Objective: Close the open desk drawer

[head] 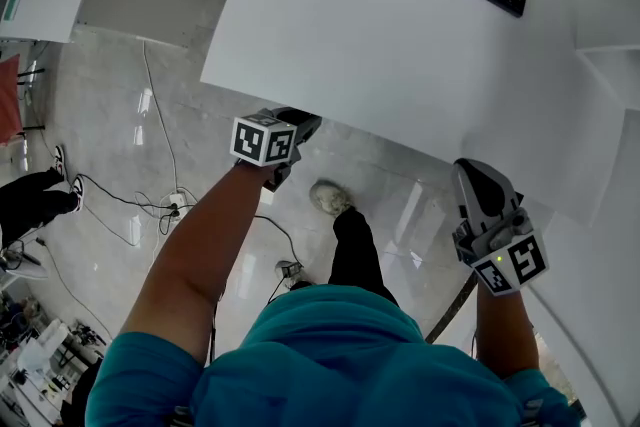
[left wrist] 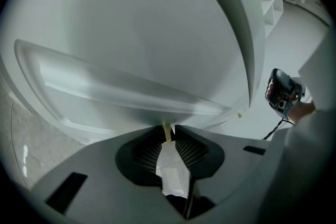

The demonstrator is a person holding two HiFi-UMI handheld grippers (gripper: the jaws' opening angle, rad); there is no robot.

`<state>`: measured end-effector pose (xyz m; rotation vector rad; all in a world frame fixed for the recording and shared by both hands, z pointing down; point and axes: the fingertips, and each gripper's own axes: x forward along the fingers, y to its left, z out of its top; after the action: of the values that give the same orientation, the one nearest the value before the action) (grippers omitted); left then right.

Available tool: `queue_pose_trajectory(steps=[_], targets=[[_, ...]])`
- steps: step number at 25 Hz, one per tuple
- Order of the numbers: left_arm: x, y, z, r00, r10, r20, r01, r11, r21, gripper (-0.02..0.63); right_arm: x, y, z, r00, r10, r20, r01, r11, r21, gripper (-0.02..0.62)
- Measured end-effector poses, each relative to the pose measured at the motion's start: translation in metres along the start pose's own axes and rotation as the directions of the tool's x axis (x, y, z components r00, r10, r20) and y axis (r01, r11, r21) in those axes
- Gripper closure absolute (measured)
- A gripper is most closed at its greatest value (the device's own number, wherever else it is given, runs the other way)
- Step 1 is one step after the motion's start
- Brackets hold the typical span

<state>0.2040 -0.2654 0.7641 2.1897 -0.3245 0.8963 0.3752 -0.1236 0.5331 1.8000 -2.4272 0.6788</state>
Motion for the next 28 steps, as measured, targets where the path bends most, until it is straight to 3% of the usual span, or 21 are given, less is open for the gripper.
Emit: queue_pose_trajectory(steps=[15, 22, 28], targets=[[0.003, 0.001, 0.0, 0.998, 0.056, -0.014, -0.055, 0.998, 0.02, 0.514, -0.007, -0.001, 0.003, 1.0, 0.006, 0.01, -0.005, 1.0, -0.002, 0.574], [-0.004, -0.001, -0.006, 0.989, 0.144, 0.035, -0.145, 0.989, 0.013, 0.483, -0.009, 0.003, 0.003, 1.0, 0.021, 0.001, -0.021, 1.0, -0.004, 0.574], [-0.044, -0.013, -0.005, 0.983, 0.144, 0.111, -0.141, 0.99, -0.027, 0.482, 0.002, 0.017, 0.015, 0.998, 0.07, -0.011, -0.07, 0.997, -0.033, 0.574]])
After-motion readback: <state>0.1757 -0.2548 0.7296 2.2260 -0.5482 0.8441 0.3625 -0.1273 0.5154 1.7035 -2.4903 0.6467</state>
